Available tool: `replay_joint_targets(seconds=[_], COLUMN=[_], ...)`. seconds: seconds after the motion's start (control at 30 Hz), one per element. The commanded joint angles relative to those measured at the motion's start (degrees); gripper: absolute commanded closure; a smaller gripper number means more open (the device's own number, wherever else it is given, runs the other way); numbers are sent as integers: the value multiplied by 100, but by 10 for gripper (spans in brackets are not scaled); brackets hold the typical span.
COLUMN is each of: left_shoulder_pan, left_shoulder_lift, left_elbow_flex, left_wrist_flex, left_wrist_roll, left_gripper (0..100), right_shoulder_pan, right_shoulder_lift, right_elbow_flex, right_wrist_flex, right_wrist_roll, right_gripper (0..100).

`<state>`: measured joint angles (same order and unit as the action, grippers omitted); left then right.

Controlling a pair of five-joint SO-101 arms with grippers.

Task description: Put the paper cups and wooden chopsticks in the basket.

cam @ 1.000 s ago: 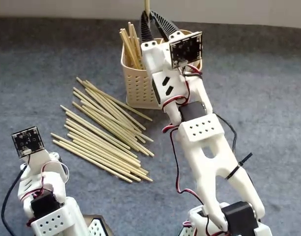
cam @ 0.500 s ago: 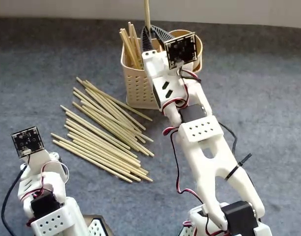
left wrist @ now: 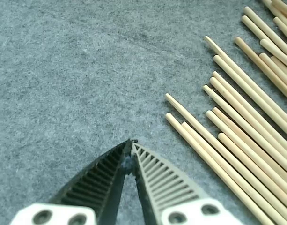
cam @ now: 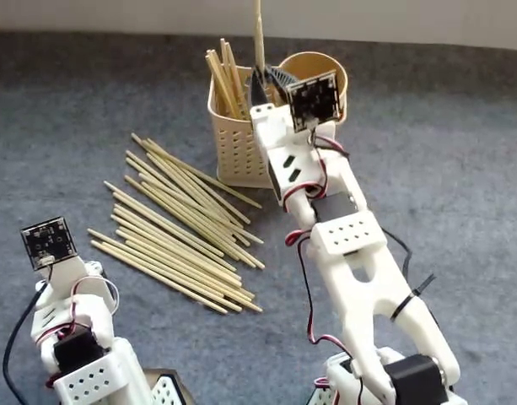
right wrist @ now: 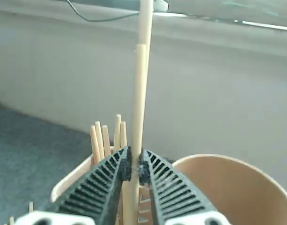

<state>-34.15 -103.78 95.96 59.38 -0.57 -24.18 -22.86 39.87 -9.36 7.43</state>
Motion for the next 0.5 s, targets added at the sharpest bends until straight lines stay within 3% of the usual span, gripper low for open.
replay_joint_targets(seconds=[0.0,0.47], left_shoulder_pan=[-48,-48], left_shoulder_lift=[-75,-75], left_elbow_flex=[119,119], left_wrist_flex=[-97,-97], left_wrist_roll=[-53,-53], left_gripper=[989,989], right_shoulder_pan=[-31,-189], right_shoulder_lift=[-576,-831], right_elbow_flex=[338,1068], right_wrist_flex=[-48,-31], right_wrist_roll=[-18,-18], right_gripper=[992,974])
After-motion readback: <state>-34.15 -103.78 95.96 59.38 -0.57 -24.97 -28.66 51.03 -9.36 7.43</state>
